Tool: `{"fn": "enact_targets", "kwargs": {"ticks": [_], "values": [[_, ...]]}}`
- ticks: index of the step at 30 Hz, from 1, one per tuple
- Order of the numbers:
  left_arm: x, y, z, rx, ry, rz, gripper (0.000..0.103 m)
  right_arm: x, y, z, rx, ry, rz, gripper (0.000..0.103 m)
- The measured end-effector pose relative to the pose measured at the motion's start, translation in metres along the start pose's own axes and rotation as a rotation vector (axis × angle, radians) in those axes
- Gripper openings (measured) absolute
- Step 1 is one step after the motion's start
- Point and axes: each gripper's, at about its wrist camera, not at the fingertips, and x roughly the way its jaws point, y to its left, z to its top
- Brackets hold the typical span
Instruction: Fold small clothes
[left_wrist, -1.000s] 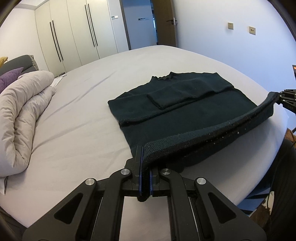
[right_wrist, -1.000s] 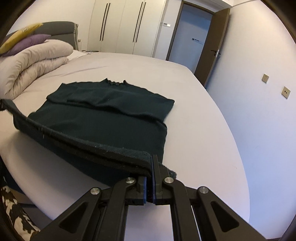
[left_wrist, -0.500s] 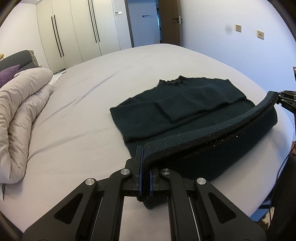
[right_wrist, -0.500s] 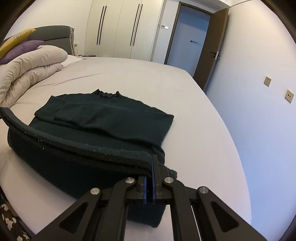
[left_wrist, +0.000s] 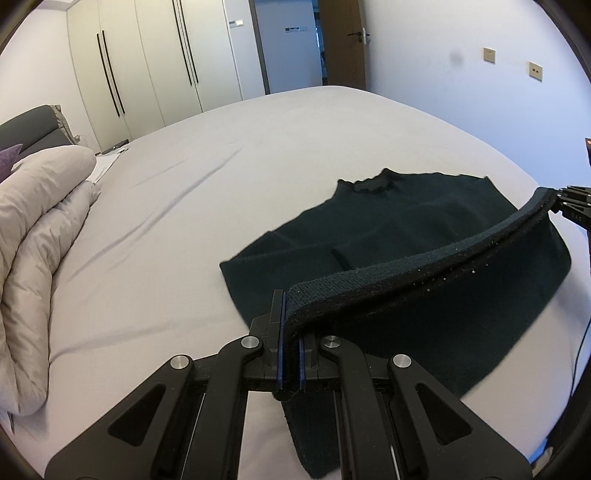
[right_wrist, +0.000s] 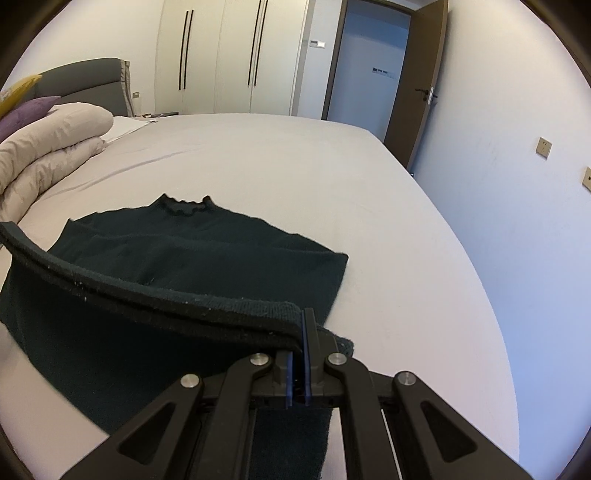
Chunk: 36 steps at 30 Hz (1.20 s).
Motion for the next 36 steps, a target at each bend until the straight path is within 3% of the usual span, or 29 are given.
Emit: {"fn": "enact_targets", "kwargs": {"ticks": [9, 22, 36], "values": [[0.069, 0.031, 0.028, -0.060, 0.048, -0.030, 0.005, 0.052, -0.004, 0.037, 0.030, 0.044, 0.026, 0.004], [0.175, 0.052, 0.062, -0.118, 0.154, -0.061, 0.005, 0.131, -0.018, 0.072, 0.081, 0.189, 0.029, 0.004], [0.223, 0.058, 0.056, -0.166, 0.194, -0.077, 0.005, 0.168, -0.020, 0.071, 0.107, 0.247, 0.039, 0.004]]}}
